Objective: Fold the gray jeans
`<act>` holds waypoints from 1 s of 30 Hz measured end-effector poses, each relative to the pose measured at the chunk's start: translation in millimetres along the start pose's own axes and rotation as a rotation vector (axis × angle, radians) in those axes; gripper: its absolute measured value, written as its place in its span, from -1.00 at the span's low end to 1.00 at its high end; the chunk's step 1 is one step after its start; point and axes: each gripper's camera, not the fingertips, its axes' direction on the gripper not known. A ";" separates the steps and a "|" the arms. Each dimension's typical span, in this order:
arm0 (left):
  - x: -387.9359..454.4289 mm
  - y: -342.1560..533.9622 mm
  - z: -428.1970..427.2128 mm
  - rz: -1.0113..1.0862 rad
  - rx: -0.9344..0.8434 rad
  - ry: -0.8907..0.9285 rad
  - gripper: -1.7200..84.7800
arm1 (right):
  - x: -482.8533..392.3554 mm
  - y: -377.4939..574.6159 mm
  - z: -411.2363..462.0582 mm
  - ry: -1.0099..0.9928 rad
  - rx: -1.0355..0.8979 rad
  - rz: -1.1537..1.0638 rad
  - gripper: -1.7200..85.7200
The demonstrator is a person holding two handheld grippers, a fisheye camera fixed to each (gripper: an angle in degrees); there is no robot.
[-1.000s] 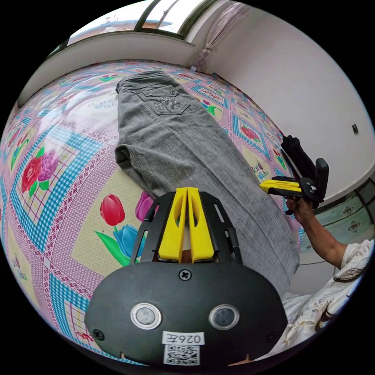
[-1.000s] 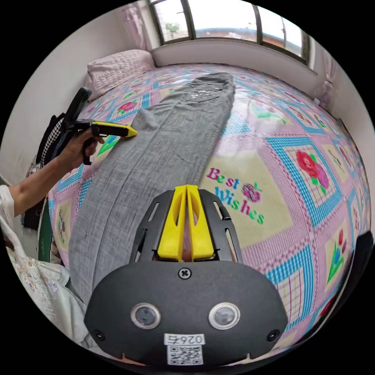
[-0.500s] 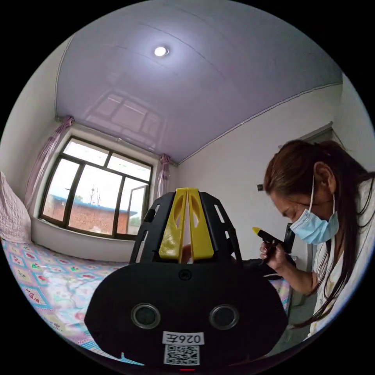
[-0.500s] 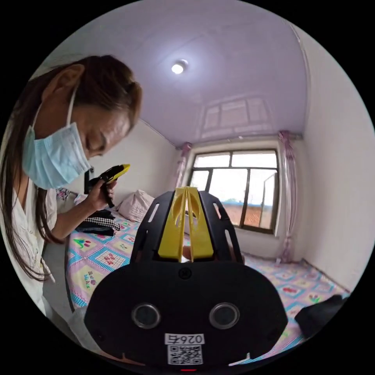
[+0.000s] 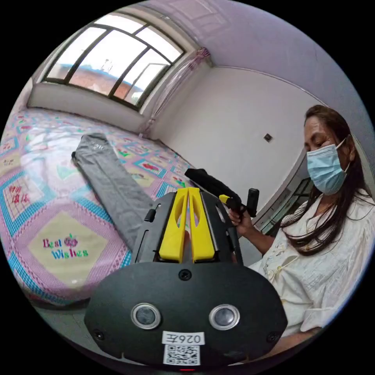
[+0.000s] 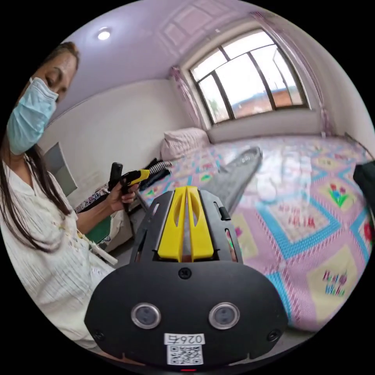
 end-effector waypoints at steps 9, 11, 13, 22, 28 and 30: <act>-121.1 134.4 53.9 -0.429 -0.224 -0.061 -0.48 | 99.5 46.0 49.0 -0.137 -0.398 0.377 -0.79; -132.3 132.3 61.8 -0.417 -0.233 -0.073 -0.46 | 119.3 32.2 58.5 -0.181 -0.409 0.397 -0.75; -145.9 124.4 71.0 -0.390 -0.234 -0.062 -0.43 | 131.7 16.8 66.4 -0.180 -0.424 0.390 -0.73; -181.5 102.2 108.9 -0.319 -0.330 0.061 -0.46 | 175.7 -54.4 100.2 -0.234 -0.497 0.376 -0.72; -204.0 102.8 121.1 -0.332 -0.382 0.174 -0.67 | 214.4 -87.2 96.6 -0.314 -0.470 0.462 -0.78; -211.2 103.7 118.2 -0.342 -0.392 0.174 -0.67 | 223.4 -97.3 90.2 -0.352 -0.464 0.466 -0.82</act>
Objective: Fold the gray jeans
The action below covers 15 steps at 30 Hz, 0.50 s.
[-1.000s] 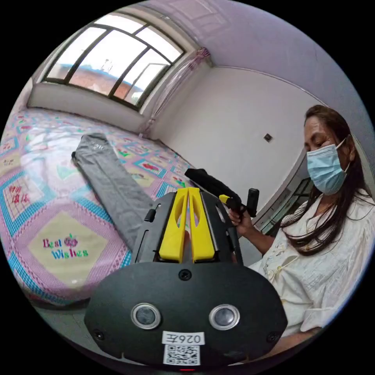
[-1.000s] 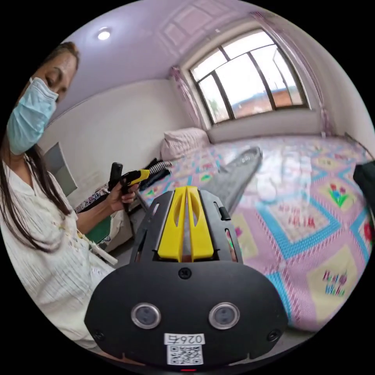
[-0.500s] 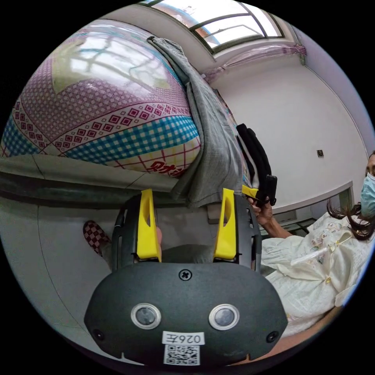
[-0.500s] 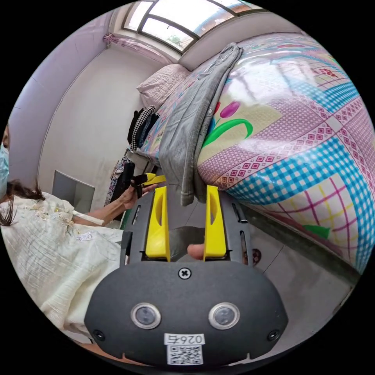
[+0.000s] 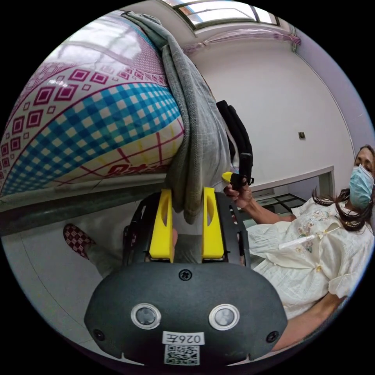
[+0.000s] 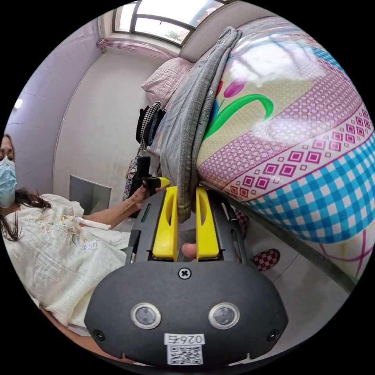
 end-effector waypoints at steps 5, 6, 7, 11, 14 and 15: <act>-14.2 7.0 -20.6 -0.020 0.074 -0.209 -0.50 | 7.0 -26.2 -33.0 0.013 0.001 0.037 -0.74; -20.2 6.7 -22.4 -0.037 0.070 -0.225 -0.45 | 8.7 -30.5 -35.3 0.005 0.000 0.046 -0.72; -23.7 5.4 -23.1 -0.043 0.067 -0.252 -0.40 | 11.6 -39.8 -36.9 -0.002 -0.017 0.060 -0.68; -20.7 -3.0 -20.9 0.028 0.061 -0.271 -0.39 | 13.7 -66.9 -26.6 0.069 -0.120 0.060 -0.61; -17.6 -9.6 -18.3 0.079 0.053 -0.245 -0.40 | 11.1 -79.9 -35.9 0.042 -0.124 0.041 -0.68; -17.9 -10.9 -18.8 0.088 0.051 -0.240 -0.41 | 9.9 -81.8 -39.0 0.033 -0.128 0.030 -0.71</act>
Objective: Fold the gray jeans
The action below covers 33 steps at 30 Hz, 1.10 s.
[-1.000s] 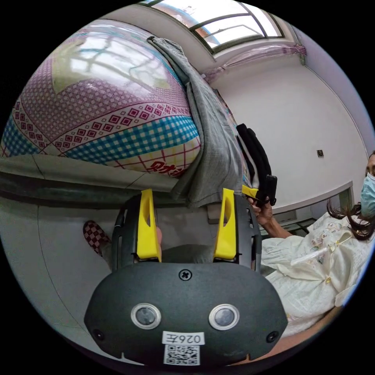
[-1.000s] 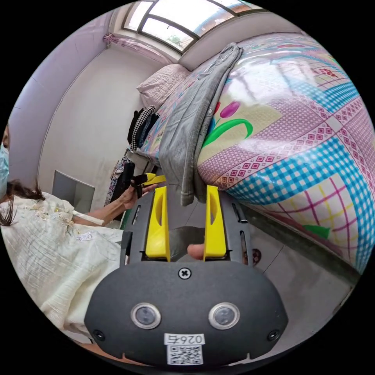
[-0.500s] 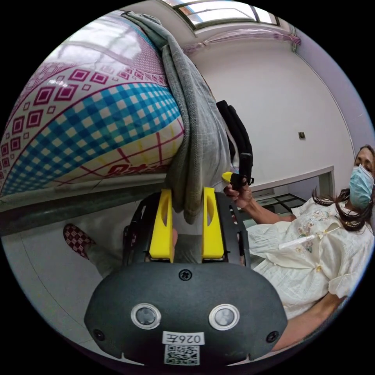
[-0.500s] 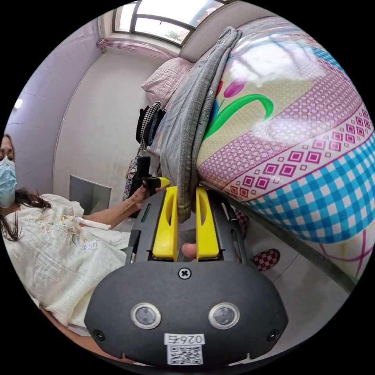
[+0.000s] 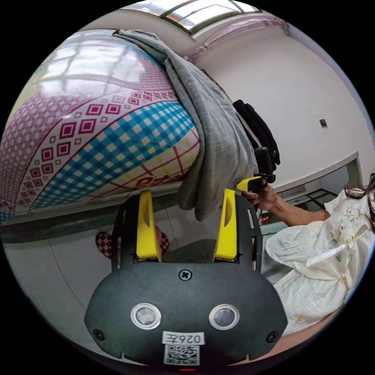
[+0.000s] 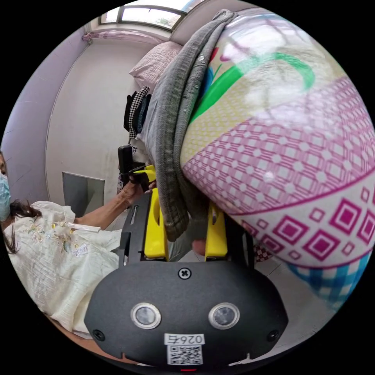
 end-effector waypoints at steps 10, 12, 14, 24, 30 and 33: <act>-34.0 9.9 -22.9 -0.062 0.151 0.241 -0.33 | -1.4 -6.6 -83.8 -0.277 0.045 -0.010 -0.89; -37.5 10.1 -23.9 -0.069 0.160 0.297 -0.32 | 0.9 -8.3 -96.0 -0.333 0.058 -0.001 -0.89; -40.9 11.3 -25.2 -0.076 0.156 0.336 -0.32 | 4.0 -10.4 -110.4 -0.391 0.070 0.011 -0.89; -44.1 41.9 -67.5 -0.101 0.121 0.399 -0.52 | 12.5 -8.9 -156.9 -0.588 0.160 0.081 -0.89; -29.5 46.4 -92.3 -0.088 0.170 0.351 -0.33 | 0.4 -18.4 -179.8 -0.635 0.163 0.085 -0.90; -39.7 36.2 -91.2 -0.102 0.233 0.504 -0.30 | -6.7 -23.2 -188.2 -0.670 0.173 0.079 -0.90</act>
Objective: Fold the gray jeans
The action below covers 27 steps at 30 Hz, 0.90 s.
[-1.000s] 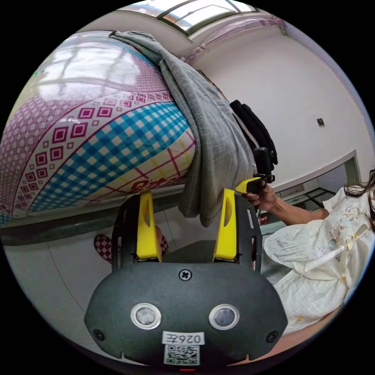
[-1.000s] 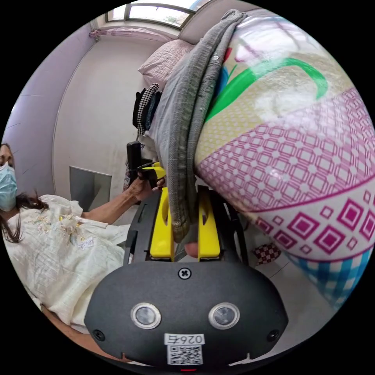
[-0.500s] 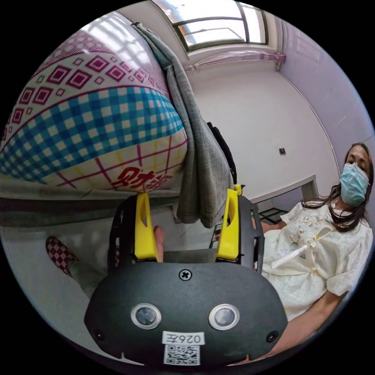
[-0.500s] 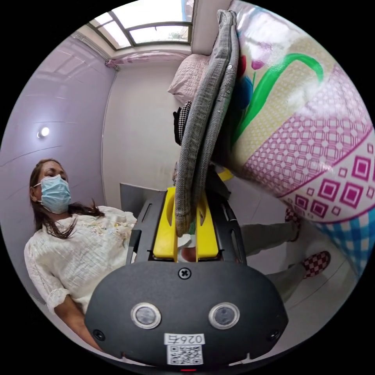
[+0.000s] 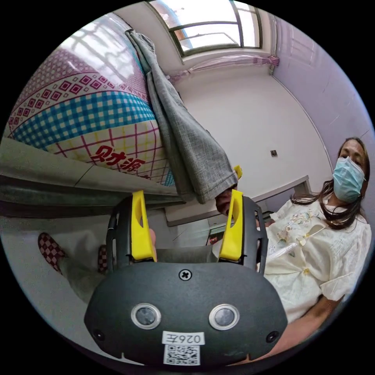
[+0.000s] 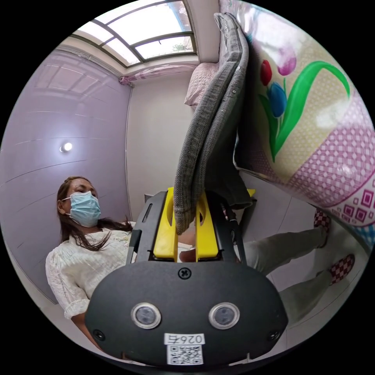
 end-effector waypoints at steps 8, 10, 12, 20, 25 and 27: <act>-14.8 -24.5 16.0 -0.003 0.059 0.229 -0.31 | -13.3 -1.6 2.7 -0.097 0.032 0.009 -0.89; -11.1 -25.3 12.4 0.025 0.076 0.378 -0.51 | -12.3 0.8 3.0 -0.100 0.039 0.019 -0.89; -4.1 -26.4 6.7 0.033 0.086 0.433 -0.61 | -10.5 4.0 3.7 -0.082 0.036 0.024 -0.89; 12.1 -33.8 -18.4 -0.026 -0.032 0.214 -0.84 | 5.5 20.5 17.7 0.178 -0.041 0.063 -0.86; 16.7 -40.6 -22.9 -0.099 -0.079 0.089 -0.93 | 19.0 35.0 35.9 0.375 -0.130 0.093 -0.82; 16.7 -41.8 -23.9 -0.115 -0.068 0.114 -0.94 | 21.8 42.8 39.8 0.397 -0.142 0.083 -0.79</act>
